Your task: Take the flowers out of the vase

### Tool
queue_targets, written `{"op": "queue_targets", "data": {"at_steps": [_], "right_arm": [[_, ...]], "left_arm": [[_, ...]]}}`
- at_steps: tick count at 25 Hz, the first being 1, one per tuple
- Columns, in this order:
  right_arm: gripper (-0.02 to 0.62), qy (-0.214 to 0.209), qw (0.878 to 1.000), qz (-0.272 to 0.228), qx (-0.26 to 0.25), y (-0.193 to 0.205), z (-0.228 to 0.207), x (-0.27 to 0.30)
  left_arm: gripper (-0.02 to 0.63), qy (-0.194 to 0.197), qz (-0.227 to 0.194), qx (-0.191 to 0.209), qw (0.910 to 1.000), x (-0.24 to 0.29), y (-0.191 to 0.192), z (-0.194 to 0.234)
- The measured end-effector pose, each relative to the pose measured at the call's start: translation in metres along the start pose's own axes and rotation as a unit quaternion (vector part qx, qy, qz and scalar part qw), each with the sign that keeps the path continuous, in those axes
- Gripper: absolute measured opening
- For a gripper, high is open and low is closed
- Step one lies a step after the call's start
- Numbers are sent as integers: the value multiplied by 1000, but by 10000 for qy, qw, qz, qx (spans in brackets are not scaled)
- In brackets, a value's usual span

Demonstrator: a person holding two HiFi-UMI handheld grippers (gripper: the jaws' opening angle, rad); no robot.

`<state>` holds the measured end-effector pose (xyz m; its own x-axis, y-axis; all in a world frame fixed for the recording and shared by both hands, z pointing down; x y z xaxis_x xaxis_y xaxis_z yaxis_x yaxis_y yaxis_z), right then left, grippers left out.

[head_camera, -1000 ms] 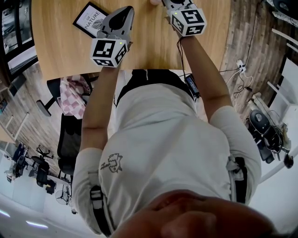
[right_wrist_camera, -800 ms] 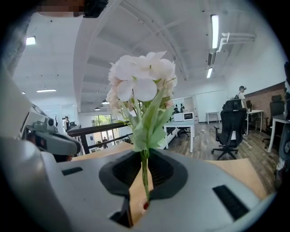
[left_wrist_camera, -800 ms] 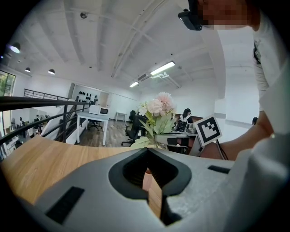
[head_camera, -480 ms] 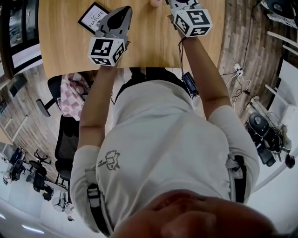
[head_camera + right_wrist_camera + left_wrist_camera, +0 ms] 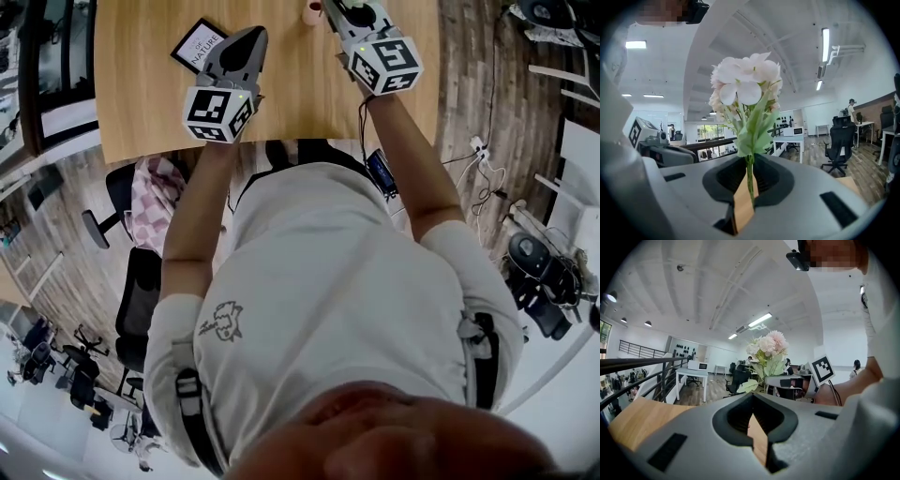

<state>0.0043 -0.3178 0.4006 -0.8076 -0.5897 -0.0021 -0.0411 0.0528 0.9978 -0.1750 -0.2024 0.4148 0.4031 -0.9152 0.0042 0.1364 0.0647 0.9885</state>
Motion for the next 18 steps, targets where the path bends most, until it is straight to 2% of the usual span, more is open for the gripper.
{"op": "queue_targets", "data": {"at_steps": [18], "right_arm": [[51,-198,9996,-94,-187,-27,105,-93]], "left_arm": [[3,462,-393,54,9981,-90,-35,-37]]}}
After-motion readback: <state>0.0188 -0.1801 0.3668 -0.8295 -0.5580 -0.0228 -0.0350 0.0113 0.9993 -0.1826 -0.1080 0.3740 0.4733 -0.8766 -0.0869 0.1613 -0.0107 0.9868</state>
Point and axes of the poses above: the fingertips, and each gripper's own axes: x forward along the fingers, z to its left, y out of its underside, the point moved 8 cm from there along -x, backward along the fingers, and after that the axes turned 8 degrees about -z, right-handed, at the moved point
